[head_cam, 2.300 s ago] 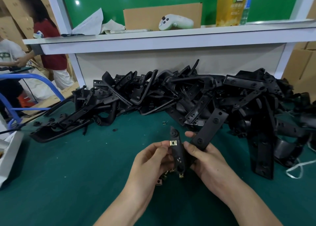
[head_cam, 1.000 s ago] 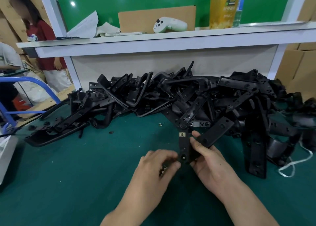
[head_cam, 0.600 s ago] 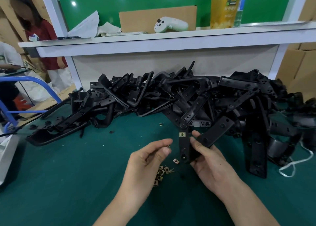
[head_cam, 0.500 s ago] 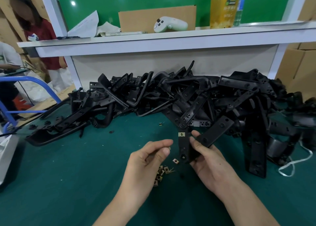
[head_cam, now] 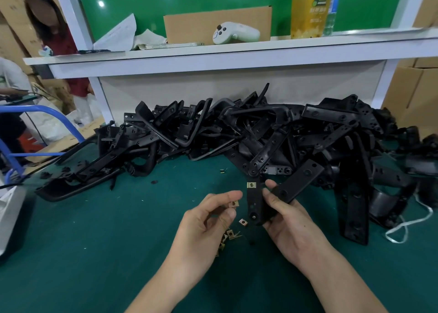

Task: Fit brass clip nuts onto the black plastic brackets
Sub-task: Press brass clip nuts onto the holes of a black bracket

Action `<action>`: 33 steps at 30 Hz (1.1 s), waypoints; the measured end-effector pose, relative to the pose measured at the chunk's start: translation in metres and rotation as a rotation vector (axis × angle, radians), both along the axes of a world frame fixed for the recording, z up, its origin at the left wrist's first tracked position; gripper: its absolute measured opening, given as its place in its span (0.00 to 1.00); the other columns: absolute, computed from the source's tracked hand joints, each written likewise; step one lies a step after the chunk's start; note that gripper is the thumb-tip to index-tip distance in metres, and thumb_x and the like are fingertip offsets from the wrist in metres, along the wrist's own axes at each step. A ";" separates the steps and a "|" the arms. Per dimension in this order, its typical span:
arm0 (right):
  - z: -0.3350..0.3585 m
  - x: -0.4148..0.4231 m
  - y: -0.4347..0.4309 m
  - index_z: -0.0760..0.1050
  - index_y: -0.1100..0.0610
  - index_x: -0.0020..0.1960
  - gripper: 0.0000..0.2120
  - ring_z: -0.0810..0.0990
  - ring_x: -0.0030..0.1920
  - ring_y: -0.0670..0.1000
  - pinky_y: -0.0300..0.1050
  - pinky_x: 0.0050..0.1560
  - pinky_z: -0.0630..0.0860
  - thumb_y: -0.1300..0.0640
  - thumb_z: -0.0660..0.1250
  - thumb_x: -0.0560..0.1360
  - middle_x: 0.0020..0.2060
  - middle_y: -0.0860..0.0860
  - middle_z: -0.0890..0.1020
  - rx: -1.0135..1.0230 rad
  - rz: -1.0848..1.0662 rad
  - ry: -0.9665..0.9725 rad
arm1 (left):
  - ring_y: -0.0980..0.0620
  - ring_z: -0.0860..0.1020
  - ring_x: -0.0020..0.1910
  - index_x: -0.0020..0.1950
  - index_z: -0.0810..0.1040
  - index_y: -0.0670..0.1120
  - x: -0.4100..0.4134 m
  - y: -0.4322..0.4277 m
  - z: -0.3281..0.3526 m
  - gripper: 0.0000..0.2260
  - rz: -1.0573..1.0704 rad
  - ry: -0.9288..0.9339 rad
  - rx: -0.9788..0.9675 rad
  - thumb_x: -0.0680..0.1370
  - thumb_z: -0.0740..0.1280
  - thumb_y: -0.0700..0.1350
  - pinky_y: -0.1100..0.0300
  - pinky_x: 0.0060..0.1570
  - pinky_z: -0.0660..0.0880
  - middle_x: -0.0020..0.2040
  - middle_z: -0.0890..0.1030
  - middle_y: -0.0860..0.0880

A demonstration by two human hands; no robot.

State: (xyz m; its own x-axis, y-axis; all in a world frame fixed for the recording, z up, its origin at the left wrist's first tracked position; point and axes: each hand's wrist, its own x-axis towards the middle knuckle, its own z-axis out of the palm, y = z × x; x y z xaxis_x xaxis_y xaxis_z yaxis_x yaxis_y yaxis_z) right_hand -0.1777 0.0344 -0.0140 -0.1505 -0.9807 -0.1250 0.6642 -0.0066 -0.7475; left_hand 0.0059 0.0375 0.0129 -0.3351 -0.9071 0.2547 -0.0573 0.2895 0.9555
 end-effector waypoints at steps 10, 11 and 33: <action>0.002 0.001 0.001 0.79 0.54 0.61 0.21 0.87 0.45 0.52 0.45 0.37 0.83 0.61 0.72 0.67 0.49 0.56 0.87 0.005 -0.004 -0.009 | 0.62 0.80 0.43 0.56 0.84 0.63 0.001 -0.001 -0.001 0.12 0.022 0.060 0.033 0.76 0.69 0.49 0.71 0.47 0.75 0.46 0.85 0.58; 0.002 0.001 0.001 0.79 0.54 0.61 0.21 0.87 0.45 0.52 0.45 0.36 0.82 0.61 0.72 0.67 0.49 0.56 0.87 0.004 -0.003 -0.011 | 0.62 0.81 0.44 0.55 0.85 0.59 0.001 -0.002 -0.001 0.11 0.035 0.087 0.038 0.75 0.68 0.50 0.71 0.48 0.75 0.46 0.86 0.57; 0.002 0.001 0.000 0.80 0.54 0.59 0.20 0.87 0.46 0.52 0.46 0.43 0.84 0.62 0.72 0.66 0.49 0.55 0.87 0.003 -0.003 -0.043 | 0.53 0.79 0.39 0.54 0.87 0.48 0.007 -0.017 -0.004 0.13 0.049 0.492 0.453 0.81 0.63 0.39 0.58 0.44 0.78 0.41 0.81 0.48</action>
State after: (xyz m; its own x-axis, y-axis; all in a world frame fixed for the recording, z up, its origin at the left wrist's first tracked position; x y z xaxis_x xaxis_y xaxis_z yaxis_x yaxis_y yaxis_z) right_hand -0.1768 0.0341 -0.0117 -0.1483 -0.9797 -0.1347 0.6957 -0.0065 -0.7183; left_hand 0.0129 0.0202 0.0086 -0.2333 -0.9715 -0.0418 0.4132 -0.1380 0.9001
